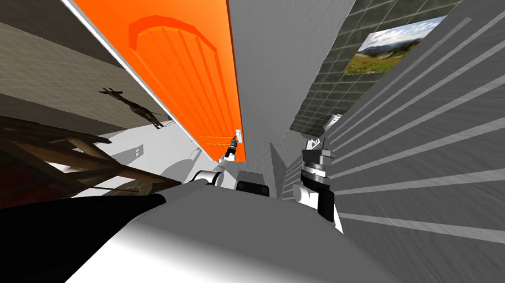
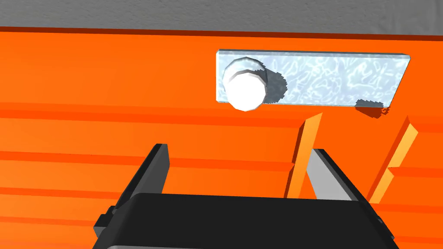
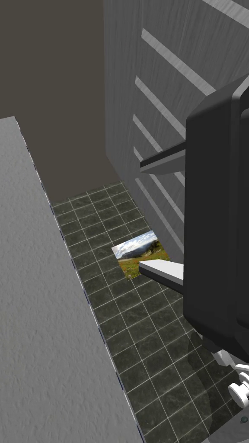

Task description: Push the door open

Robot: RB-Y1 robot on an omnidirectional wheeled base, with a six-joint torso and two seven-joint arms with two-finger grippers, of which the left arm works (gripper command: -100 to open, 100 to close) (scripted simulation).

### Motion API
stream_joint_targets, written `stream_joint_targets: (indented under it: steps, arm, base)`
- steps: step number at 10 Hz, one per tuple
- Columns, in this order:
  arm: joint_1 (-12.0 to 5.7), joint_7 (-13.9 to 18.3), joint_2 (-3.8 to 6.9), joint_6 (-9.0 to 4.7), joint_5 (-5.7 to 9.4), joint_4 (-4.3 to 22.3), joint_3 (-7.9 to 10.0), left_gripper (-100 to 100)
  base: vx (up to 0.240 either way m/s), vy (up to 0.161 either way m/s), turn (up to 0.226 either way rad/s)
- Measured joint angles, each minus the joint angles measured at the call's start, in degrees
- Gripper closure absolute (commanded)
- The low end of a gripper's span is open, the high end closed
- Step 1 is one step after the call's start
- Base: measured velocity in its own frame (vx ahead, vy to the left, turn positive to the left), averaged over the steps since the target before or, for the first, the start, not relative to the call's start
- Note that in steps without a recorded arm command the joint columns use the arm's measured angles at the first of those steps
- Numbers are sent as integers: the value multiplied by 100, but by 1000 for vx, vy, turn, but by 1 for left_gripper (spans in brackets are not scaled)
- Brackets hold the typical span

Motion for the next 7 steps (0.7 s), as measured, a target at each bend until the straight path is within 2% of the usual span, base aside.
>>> stream_joint_targets:
  steps: [6, 7]
  arm:
    - [34, -14, 36, -102, 15, 21, 58, -100]
    - [49, -19, 36, -116, 17, 8, 67, -100]
  base:
    - [229, 42, -28]
    - [112, 21, -5]
